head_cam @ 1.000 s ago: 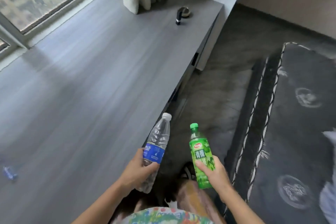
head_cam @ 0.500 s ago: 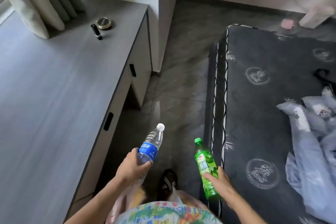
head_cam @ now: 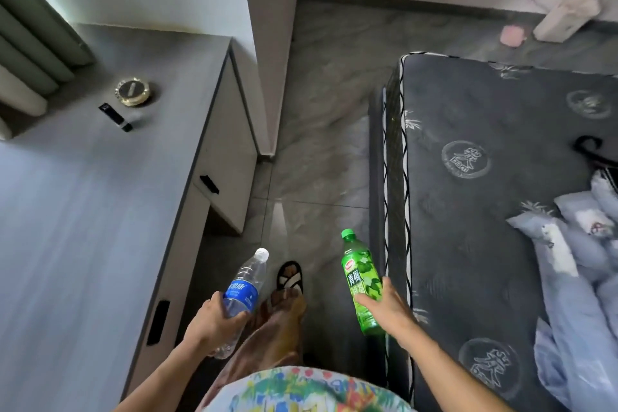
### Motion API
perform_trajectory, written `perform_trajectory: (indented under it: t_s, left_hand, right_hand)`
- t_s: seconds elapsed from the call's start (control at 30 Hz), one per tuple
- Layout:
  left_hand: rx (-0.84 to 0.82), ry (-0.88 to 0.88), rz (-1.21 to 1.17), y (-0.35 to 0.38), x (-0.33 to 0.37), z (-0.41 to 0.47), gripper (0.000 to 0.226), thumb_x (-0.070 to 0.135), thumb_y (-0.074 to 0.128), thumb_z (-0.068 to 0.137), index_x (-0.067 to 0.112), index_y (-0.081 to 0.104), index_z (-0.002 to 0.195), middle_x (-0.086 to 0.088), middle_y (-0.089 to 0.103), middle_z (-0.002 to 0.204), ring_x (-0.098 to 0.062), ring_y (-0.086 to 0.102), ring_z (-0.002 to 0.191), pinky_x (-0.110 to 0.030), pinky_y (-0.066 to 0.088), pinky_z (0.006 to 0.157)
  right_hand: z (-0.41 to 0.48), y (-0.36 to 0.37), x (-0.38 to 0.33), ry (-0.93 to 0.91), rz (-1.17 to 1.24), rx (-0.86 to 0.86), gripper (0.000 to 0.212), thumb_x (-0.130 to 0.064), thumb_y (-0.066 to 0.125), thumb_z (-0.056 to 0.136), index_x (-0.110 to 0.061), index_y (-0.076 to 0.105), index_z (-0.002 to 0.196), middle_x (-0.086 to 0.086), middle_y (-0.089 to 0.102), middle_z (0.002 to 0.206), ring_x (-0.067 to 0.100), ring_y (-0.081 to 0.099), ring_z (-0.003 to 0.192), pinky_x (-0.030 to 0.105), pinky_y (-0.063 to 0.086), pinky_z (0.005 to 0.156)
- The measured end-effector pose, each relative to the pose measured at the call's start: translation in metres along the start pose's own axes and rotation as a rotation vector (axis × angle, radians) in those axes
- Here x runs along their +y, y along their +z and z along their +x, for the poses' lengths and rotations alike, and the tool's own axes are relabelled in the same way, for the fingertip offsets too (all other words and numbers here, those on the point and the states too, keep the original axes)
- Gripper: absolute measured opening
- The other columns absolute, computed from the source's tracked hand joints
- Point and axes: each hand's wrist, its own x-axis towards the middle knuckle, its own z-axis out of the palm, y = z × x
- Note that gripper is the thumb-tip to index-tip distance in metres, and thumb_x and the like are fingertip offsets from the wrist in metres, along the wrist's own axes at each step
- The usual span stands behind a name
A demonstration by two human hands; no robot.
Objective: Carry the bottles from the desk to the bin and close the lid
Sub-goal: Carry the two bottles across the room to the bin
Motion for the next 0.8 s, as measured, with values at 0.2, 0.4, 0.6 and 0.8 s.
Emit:
perform_trajectory:
  t_s: [0.2,0.4,0.6,0.8]
  left_hand:
    - [-0.076,0.003,-0.004,-0.048,0.059,0.067,0.056,0.042,0.068,0.077,0.012,0.045,0.118,-0.008,0.063,0.107,-0.019,0.065,0.087,-0.034,0.056,0.077]
    - [-0.109,0.143,0.141,-0.084,0.162,0.132,0.058,0.049,0.065,0.076,0.01,0.048,0.116,-0.012,0.063,0.114,-0.027,0.064,0.101,-0.029,0.046,0.078]
    - [-0.096,0.24,0.197,-0.106,0.279,0.204,0.057,0.048,0.062,0.078,0.01,0.046,0.118,-0.012,0.062,0.114,-0.026,0.063,0.101,-0.027,0.041,0.074]
    - [-0.103,0.237,0.18,-0.131,0.384,0.277,0.065,0.049,0.065,0.075,0.012,0.044,0.124,-0.01,0.061,0.119,-0.023,0.061,0.096,-0.029,0.042,0.077]
  right_hand:
    - [0.057,-0.047,-0.071,0.006,0.033,0.03,0.063,-0.043,0.066,0.079,-0.011,0.042,0.127,0.013,0.059,0.126,0.03,0.057,0.113,0.037,0.048,0.092]
    - [0.104,-0.092,-0.097,0.116,0.061,0.059,0.083,-0.048,0.064,0.081,-0.007,0.027,0.143,0.016,0.046,0.143,0.032,0.047,0.128,0.037,0.042,0.101]
    - [0.163,-0.14,-0.108,0.25,0.049,0.029,0.083,-0.05,0.061,0.083,-0.005,0.027,0.144,0.017,0.044,0.144,0.031,0.044,0.131,0.038,0.039,0.106]
    - [0.239,-0.209,-0.14,0.252,0.079,0.015,0.061,-0.048,0.064,0.081,-0.008,0.052,0.126,0.016,0.059,0.129,0.032,0.057,0.117,0.036,0.045,0.098]
